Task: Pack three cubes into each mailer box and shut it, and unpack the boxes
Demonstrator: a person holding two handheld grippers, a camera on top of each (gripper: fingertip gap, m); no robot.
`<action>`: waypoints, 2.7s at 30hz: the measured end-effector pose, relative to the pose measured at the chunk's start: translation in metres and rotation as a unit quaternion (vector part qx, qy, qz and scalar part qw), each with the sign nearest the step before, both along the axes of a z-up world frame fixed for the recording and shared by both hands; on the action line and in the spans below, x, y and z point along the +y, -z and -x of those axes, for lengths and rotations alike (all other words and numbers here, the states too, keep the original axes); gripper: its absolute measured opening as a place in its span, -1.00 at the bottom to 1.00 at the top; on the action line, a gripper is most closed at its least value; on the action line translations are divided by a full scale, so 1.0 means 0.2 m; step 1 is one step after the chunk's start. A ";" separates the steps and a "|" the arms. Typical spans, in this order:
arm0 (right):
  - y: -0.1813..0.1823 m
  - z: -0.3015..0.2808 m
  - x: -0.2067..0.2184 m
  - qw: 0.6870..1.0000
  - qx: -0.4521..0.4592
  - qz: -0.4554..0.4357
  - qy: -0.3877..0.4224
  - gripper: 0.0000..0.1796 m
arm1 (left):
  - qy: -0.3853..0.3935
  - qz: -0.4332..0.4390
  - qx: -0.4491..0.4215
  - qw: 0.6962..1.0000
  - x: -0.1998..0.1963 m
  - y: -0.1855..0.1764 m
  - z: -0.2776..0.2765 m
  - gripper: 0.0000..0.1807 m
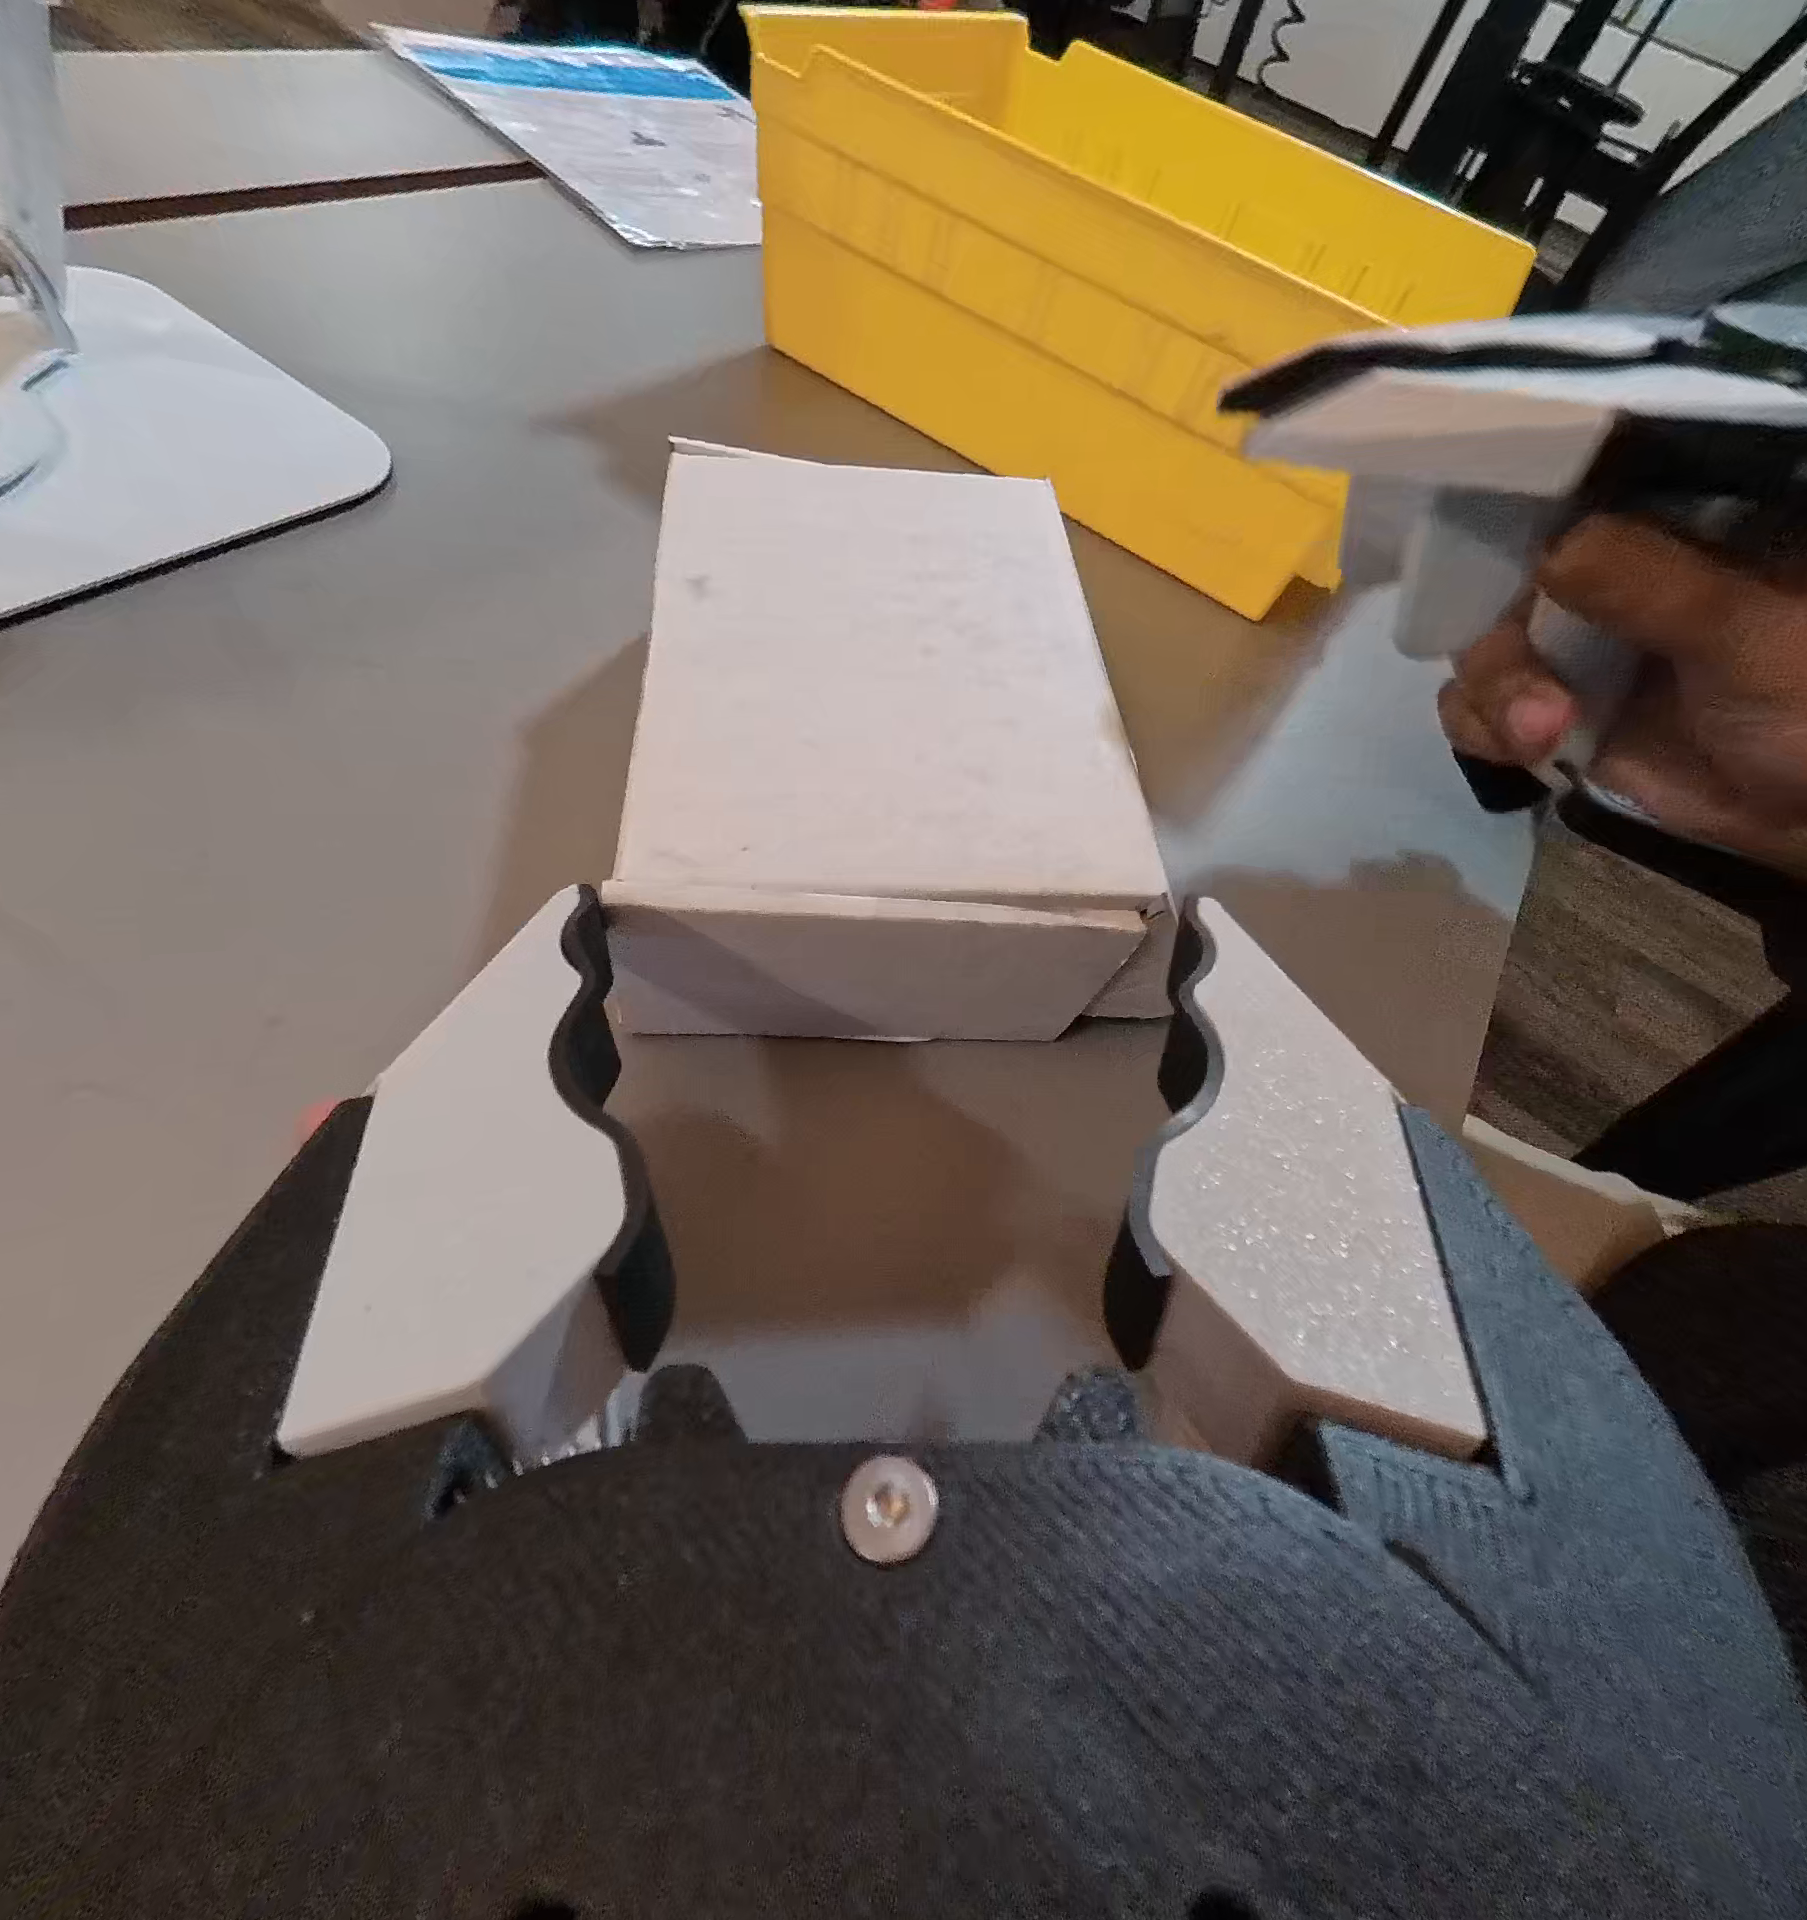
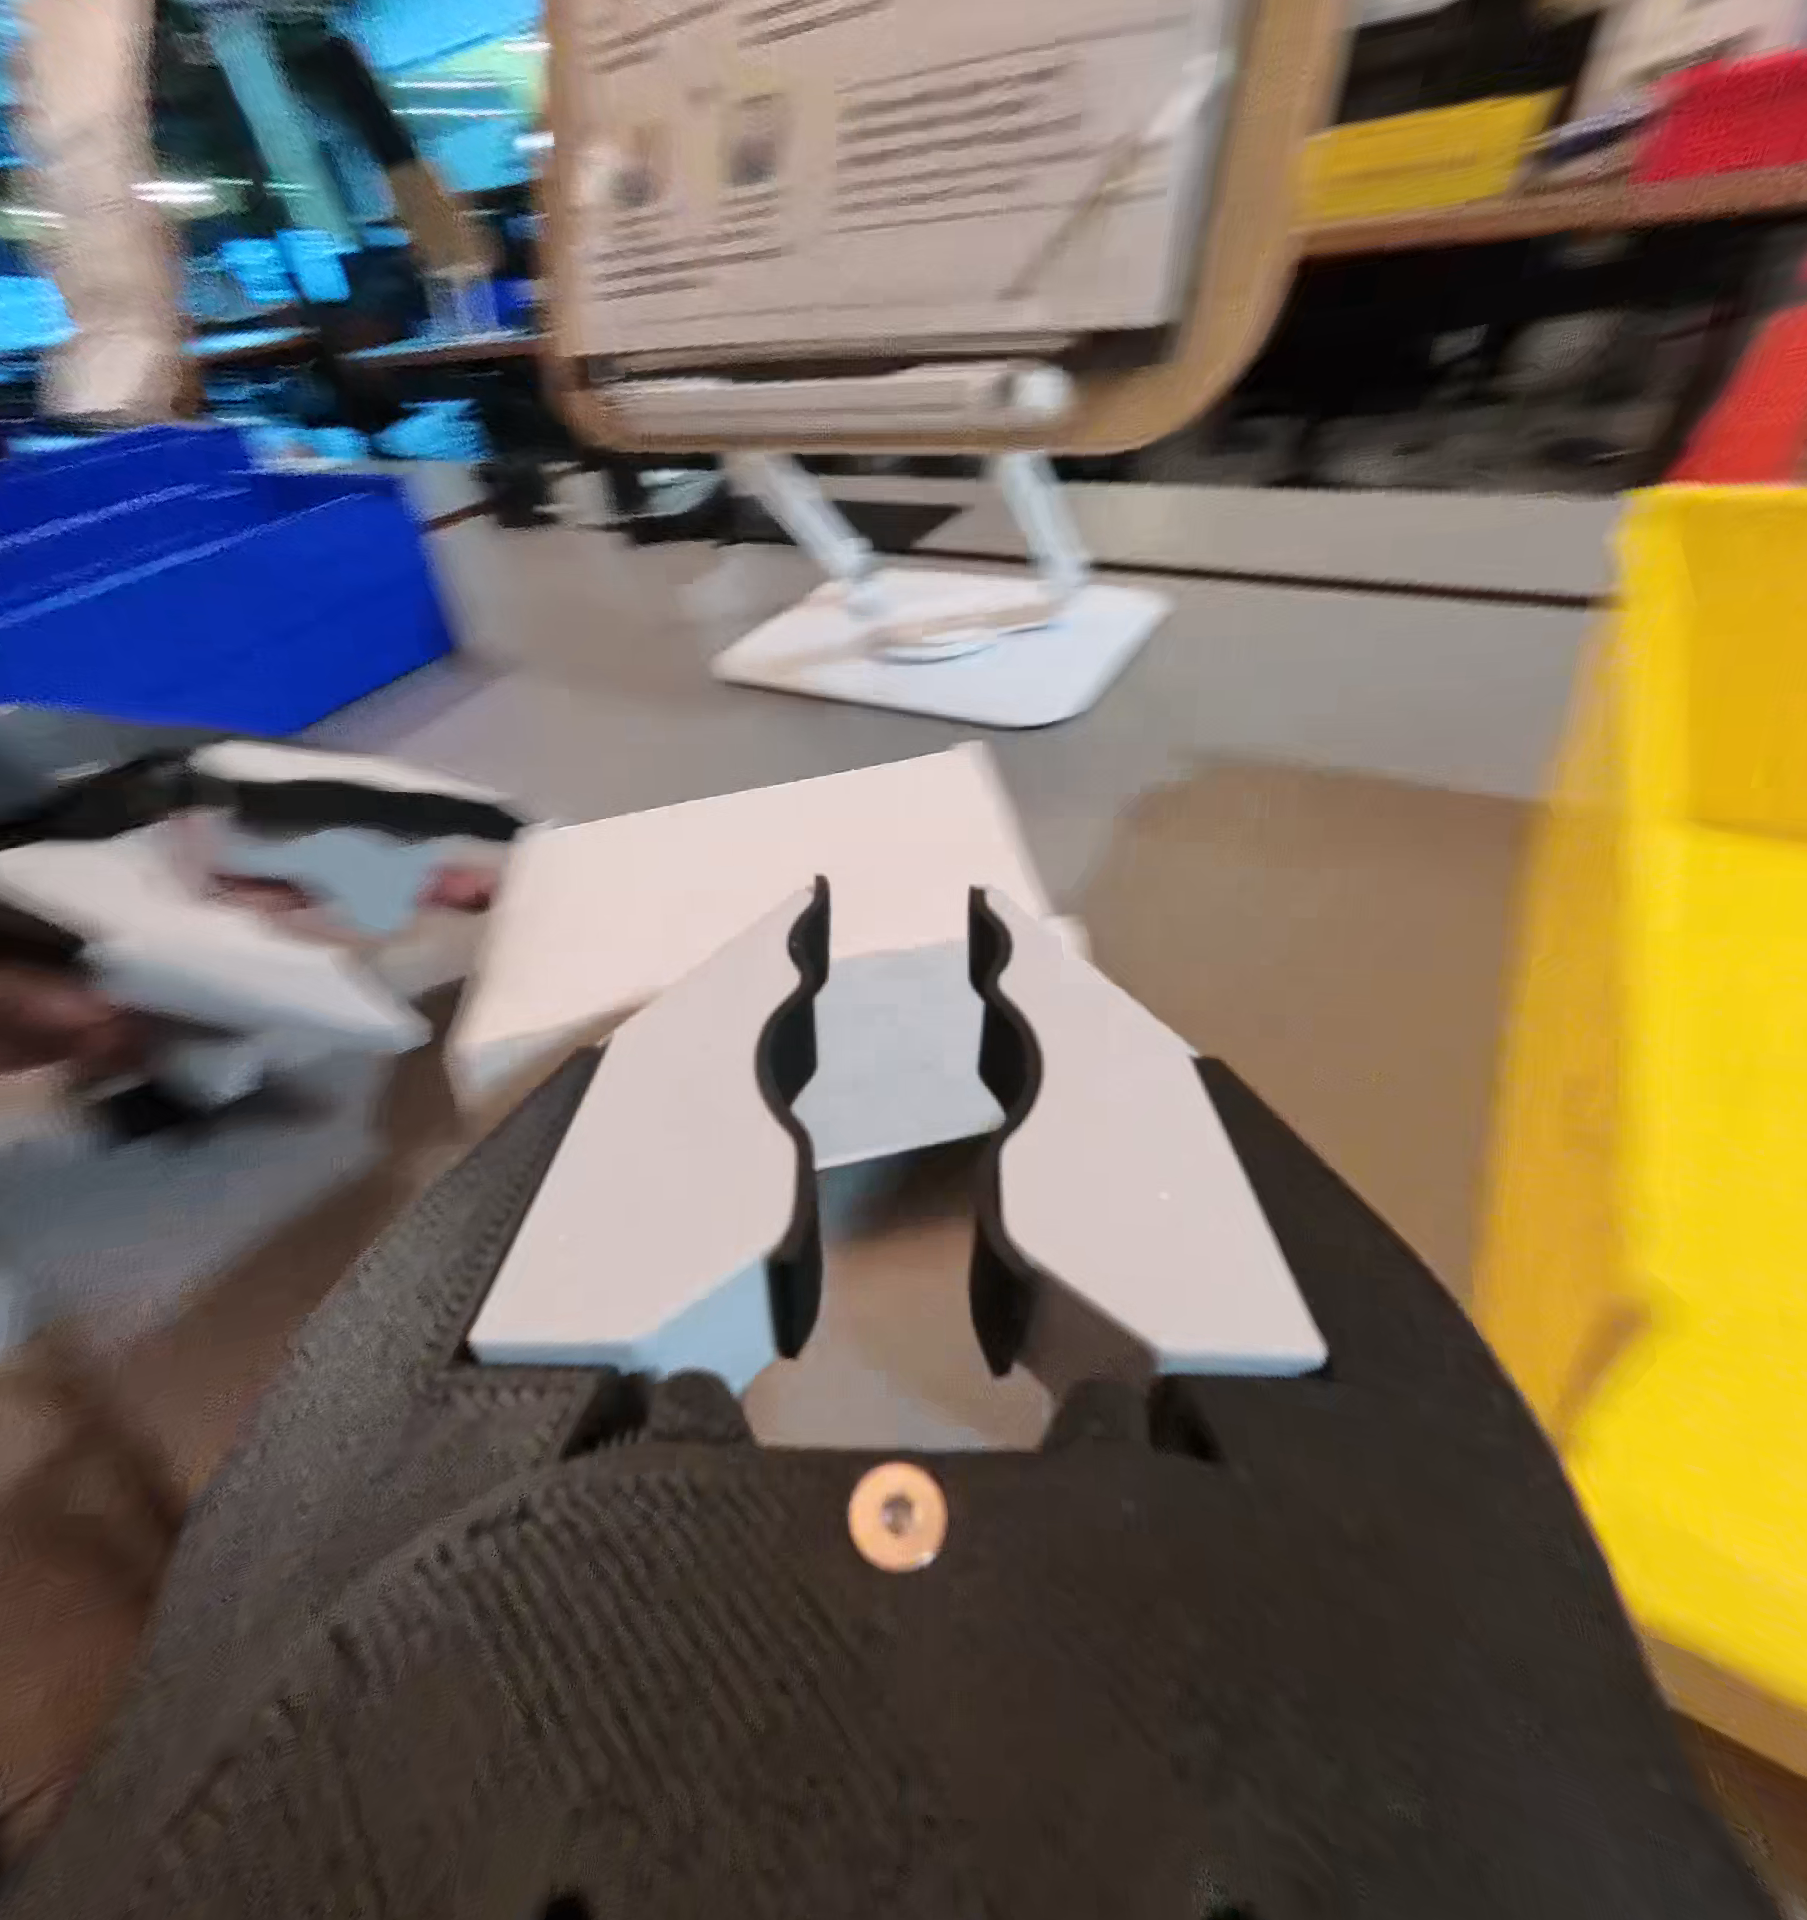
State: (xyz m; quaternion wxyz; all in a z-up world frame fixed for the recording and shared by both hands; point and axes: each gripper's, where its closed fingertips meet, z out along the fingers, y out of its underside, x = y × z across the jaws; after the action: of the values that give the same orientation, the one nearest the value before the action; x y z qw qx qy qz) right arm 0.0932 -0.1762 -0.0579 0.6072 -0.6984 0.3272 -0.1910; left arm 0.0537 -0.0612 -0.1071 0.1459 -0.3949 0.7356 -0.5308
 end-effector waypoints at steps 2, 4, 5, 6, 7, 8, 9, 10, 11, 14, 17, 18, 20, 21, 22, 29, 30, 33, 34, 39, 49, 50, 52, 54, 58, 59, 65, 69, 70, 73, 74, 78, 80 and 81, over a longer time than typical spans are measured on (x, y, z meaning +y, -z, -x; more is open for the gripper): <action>0.04 -0.12 -0.11 0.996 -0.007 0.042 0.077 -0.63 | 0.001 -0.004 -0.001 1.000 -0.01 0.00 0.00 0.21; 0.14 -0.18 -0.13 0.990 0.019 0.091 0.108 -0.58 | 0.004 -0.007 -0.002 1.000 -0.03 0.00 0.01 0.28; 0.18 -0.19 -0.11 0.988 0.031 0.104 0.108 -0.52 | 0.005 -0.012 -0.004 1.000 -0.03 0.01 0.01 0.30; 0.21 -0.19 -0.09 0.988 0.039 0.112 0.104 -0.47 | 0.006 -0.018 -0.005 1.000 -0.04 0.01 0.01 0.32; 0.22 -0.20 -0.08 0.987 0.042 0.113 0.102 -0.48 | 0.007 -0.026 -0.007 1.000 -0.04 0.02 0.02 0.33; 0.23 -0.21 -0.08 0.988 0.041 0.111 0.102 -0.46 | 0.008 -0.034 -0.009 0.999 -0.04 0.02 0.02 0.35; 0.23 -0.21 -0.08 0.989 0.044 0.108 0.095 -0.46 | 0.008 -0.038 -0.010 0.999 -0.04 0.02 0.02 0.35; 0.24 -0.20 -0.06 0.991 0.054 0.102 0.073 -0.47 | 0.008 -0.040 -0.011 0.999 -0.04 0.02 0.02 0.35; 0.25 -0.18 -0.05 0.992 0.071 0.092 0.046 -0.40 | 0.007 -0.040 -0.011 0.999 -0.04 0.02 0.02 0.35; 0.28 -0.03 0.06 0.986 0.140 0.044 -0.080 -0.16 | 0.007 -0.039 -0.013 0.999 -0.03 0.02 0.02 0.29; 0.23 0.07 0.13 0.974 0.170 -0.014 -0.148 -0.37 | -0.004 -0.039 -0.024 0.999 0.01 0.01 0.00 0.25; 0.22 0.11 0.15 0.968 0.182 -0.031 -0.171 -0.38 | -0.006 -0.039 -0.027 0.999 0.02 0.00 0.00 0.25; 0.19 0.19 0.20 0.955 0.194 -0.057 -0.216 -0.40 | -0.011 -0.038 -0.033 0.999 0.04 -0.01 -0.01 0.24; 0.18 0.20 0.21 0.955 0.193 -0.056 -0.218 -0.38 | -0.013 -0.037 -0.038 0.999 0.05 -0.02 -0.01 0.23; 0.19 0.19 0.20 0.960 0.185 -0.047 -0.203 -0.36 | -0.014 -0.036 -0.046 0.998 0.05 -0.04 -0.01 0.21; 0.32 0.07 0.03 0.966 0.255 -0.048 -0.012 -0.14 | 0.021 -0.082 -0.132 0.988 -0.05 -0.07 0.03 0.08; 0.31 0.08 0.05 0.960 0.271 -0.073 -0.017 -0.12 | 0.029 -0.085 -0.134 0.987 -0.06 -0.07 0.04 0.04; 0.32 0.11 0.10 0.939 0.318 -0.129 -0.030 -0.13 | 0.034 -0.077 -0.148 0.985 -0.10 -0.09 0.05 -0.01; 0.32 0.11 0.11 0.930 0.335 -0.146 -0.038 -0.15 | 0.037 -0.075 -0.156 0.984 -0.11 -0.10 0.06 -0.03; 0.24 0.08 0.10 0.851 0.408 -0.320 -0.083 -0.21 | 0.060 -0.078 -0.172 0.980 -0.17 -0.11 0.09 -0.06; 0.12 0.17 0.15 0.871 0.354 -0.302 -0.158 -0.68 | 0.075 -0.132 -0.185 0.971 -0.17 -0.07 0.12 -0.04; 0.11 0.18 0.16 0.874 0.349 -0.297 -0.164 -0.71 | 0.072 -0.144 -0.195 0.967 -0.17 -0.08 0.11 -0.04; 0.11 0.21 0.19 0.876 0.345 -0.288 -0.176 -0.74 | 0.062 -0.185 -0.232 0.953 -0.15 -0.10 0.10 -0.04; 0.11 0.24 0.22 0.880 0.339 -0.274 -0.187 -0.78 | 0.059 -0.227 -0.266 0.935 -0.16 -0.12 0.10 -0.04; 0.12 0.30 0.27 0.890 0.332 -0.238 -0.205 -0.76 | 0.031 -0.317 -0.306 0.897 -0.15 -0.13 0.06 -0.07; 0.13 0.31 0.28 0.891 0.332 -0.228 -0.208 -0.75 | 0.026 -0.349 -0.310 0.884 -0.14 -0.12 0.05 -0.08; 0.16 0.33 0.30 0.902 0.320 -0.194 -0.215 -0.75 | 0.008 -0.522 -0.336 0.784 -0.09 -0.03 -0.03 -0.13; 0.16 0.36 0.32 0.905 0.313 -0.176 -0.229 -0.74 | 0.012 -0.548 -0.373 0.748 -0.12 -0.02 -0.03 -0.28; 0.16 0.37 0.33 0.905 0.312 -0.171 -0.232 -0.72 | 0.015 -0.551 -0.374 0.746 -0.12 0.00 -0.03 -0.30; 0.16 0.37 0.32 0.911 0.303 -0.157 -0.234 -0.72 | 0.016 -0.544 -0.366 0.755 -0.09 0.00 -0.02 -0.32; 0.16 0.36 0.30 0.915 0.295 -0.148 -0.232 -0.72 | 0.018 -0.536 -0.359 0.764 -0.08 0.00 -0.01 -0.34; 0.20 0.31 0.19 0.937 0.261 -0.058 -0.224 -0.80 | 0.024 -0.506 -0.335 0.794 -0.04 -0.02 0.01 -0.37; 0.26 0.25 0.10 0.955 0.232 0.008 -0.184 -0.75 | 0.032 -0.492 -0.326 0.806 -0.04 -0.02 0.02 -0.38; 0.27 0.22 0.07 0.961 0.217 0.029 -0.169 -0.75 | 0.035 -0.488 -0.323 0.810 -0.03 -0.03 0.02 -0.38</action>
State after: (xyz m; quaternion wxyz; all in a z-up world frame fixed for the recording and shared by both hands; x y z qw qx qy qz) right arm 0.0496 -0.1628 -0.1114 0.5247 -0.7853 0.3227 0.0616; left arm 0.0489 -0.0678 -0.1016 0.5301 -0.0516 0.8214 -0.2042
